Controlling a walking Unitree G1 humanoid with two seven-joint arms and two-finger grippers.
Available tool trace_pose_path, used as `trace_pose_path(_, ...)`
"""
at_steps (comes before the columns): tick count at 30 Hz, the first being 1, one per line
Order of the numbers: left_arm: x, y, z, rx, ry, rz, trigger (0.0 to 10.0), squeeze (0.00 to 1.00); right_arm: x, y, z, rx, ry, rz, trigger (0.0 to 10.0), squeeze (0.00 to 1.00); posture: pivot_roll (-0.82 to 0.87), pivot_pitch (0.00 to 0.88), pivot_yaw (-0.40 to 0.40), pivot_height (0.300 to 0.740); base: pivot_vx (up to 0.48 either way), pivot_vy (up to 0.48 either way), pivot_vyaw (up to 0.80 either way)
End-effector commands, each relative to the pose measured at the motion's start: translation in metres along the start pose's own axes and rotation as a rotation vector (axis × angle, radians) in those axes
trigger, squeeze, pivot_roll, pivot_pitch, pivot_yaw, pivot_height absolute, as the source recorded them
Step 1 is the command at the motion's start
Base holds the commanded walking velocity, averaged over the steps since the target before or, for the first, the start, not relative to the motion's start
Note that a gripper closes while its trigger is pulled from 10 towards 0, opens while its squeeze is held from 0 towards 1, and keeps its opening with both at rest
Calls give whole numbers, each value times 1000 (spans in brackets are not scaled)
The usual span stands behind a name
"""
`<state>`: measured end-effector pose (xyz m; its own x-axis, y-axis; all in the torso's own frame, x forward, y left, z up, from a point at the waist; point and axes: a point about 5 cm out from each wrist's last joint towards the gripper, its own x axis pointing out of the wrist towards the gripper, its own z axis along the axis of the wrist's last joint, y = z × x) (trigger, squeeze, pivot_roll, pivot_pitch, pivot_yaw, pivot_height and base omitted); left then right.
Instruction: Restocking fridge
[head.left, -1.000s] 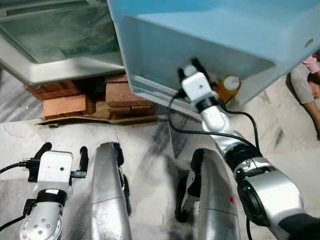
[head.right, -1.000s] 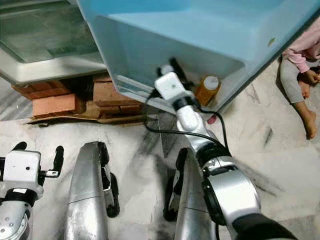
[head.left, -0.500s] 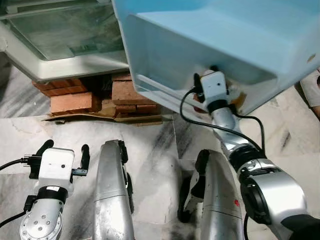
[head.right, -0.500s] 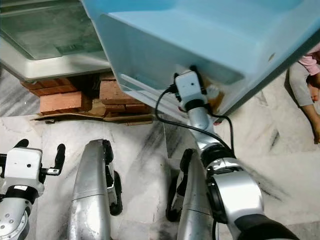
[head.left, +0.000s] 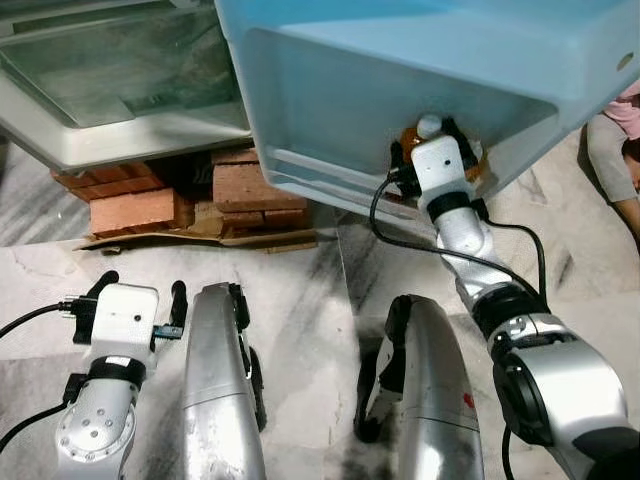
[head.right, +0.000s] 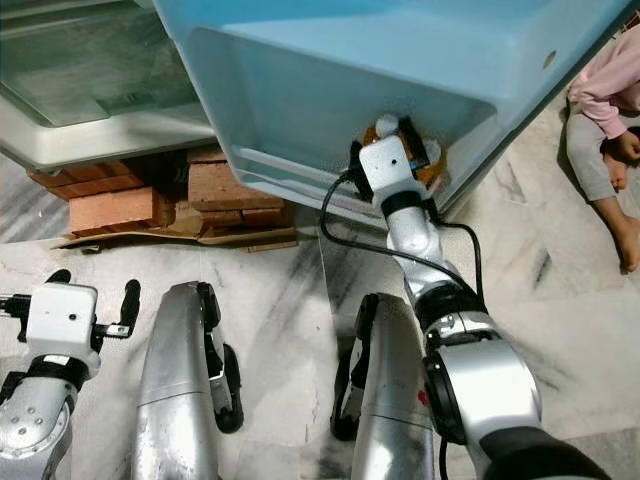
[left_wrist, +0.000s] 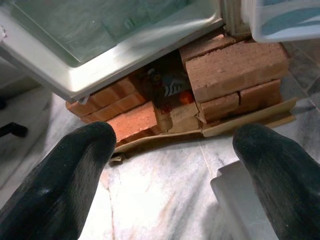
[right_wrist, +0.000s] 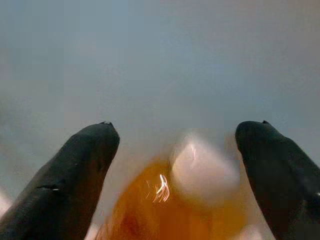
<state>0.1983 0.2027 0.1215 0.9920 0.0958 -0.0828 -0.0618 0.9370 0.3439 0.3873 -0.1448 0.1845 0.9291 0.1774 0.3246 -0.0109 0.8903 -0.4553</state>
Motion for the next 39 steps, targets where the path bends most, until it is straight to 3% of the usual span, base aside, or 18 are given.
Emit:
trace_pose_path(1,0,-1,-8,6,26,5,10000,0,3,-5,9,2,-55,0,10000,1000,263,343,-16,528,0,0,0)
trace_pose_path(7,14,-3,-10,0,8,14,10000,0,7,-3,19,32,-105,24,10000,1000,237,287,-23,528,0,0,0)
trace_pose_path(12,21,-6,-14,-7,1,8,10000,0,-2,7,20,70,-145,102,10000,1000,209,243,-23,528,0,0,0)
trace_pose_path(19,35,-15,-25,-2,-9,-14,10000,0,-33,14,1,197,-92,149,10000,1000,177,162,-39,528,0,0,0)
trace_pose_path(20,38,-20,-25,6,-28,-29,10000,0,-53,16,-2,236,-86,132,10000,1000,170,135,-51,528,0,0,0)
trace_pose_path(21,38,-20,-25,6,-28,-29,10000,0,-53,16,-2,236,-86,132,10000,1000,170,135,-51,528,0,0,0)
trace_pose_path(22,41,-24,-26,7,-38,-34,10000,0,-66,18,-5,269,-64,115,10000,949,165,115,-55,528,0,0,0)
trace_pose_path(23,42,-25,-26,0,-39,-28,10000,0,-71,20,-8,271,-48,109,10000,686,164,109,-56,528,0,0,0)
trace_pose_path(24,42,-27,-26,-7,-41,-21,10000,0,-77,23,-11,270,-24,101,10000,220,161,97,-58,528,0,0,0)
trace_pose_path(25,43,-28,-26,-11,-45,-14,10000,0,-85,26,-15,272,12,94,10000,0,160,91,-59,528,0,0,0)
trace_pose_path(27,44,-29,-29,-14,-49,-10,10000,0,-96,30,-21,278,72,75,10000,0,155,71,-60,528,0,0,0)
trace_pose_path(31,43,-32,-34,-39,-30,-2,10000,0,-115,32,-25,412,118,-38,10000,0,145,47,-62,528,0,0,0)
trace_pose_path(39,47,-25,-33,-52,-40,17,10000,0,-129,37,-29,473,192,-61,10000,0,119,38,-42,553,0,0,0)
